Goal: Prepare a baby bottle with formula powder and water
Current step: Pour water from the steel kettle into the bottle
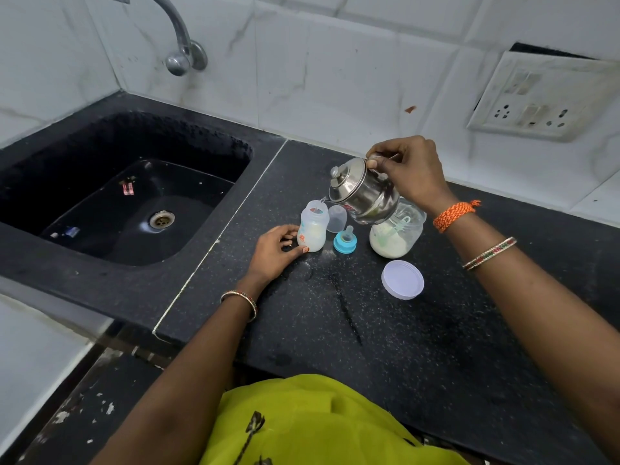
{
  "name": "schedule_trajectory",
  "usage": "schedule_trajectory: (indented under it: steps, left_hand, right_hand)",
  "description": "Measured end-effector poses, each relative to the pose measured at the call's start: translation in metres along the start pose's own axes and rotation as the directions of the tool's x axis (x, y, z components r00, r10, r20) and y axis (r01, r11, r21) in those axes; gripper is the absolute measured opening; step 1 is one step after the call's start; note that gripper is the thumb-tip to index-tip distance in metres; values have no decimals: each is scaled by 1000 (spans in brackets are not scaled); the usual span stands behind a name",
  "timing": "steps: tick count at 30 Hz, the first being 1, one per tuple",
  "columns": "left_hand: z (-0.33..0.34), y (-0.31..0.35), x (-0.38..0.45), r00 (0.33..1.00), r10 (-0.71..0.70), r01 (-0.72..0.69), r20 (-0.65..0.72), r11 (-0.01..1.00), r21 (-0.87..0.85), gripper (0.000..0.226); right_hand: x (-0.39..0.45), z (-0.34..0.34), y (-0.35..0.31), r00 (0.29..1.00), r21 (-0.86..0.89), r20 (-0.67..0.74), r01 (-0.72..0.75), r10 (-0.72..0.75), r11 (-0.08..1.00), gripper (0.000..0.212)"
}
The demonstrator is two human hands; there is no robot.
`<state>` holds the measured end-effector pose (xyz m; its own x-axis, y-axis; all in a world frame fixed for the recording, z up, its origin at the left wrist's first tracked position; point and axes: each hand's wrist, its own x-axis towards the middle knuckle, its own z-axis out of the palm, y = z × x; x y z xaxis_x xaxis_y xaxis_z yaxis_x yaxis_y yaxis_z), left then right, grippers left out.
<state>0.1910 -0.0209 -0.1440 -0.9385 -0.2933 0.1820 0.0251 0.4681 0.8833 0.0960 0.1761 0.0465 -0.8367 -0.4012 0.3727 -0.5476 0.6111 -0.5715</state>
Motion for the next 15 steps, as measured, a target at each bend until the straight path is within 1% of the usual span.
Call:
schedule_trajectory:
  steps: [15]
  left_hand:
    - [-1,0,0,1000,-11,11,7,1000,-9,44]
  right_hand:
    - [6,0,-9,998,-114,17,65,-63,991,17]
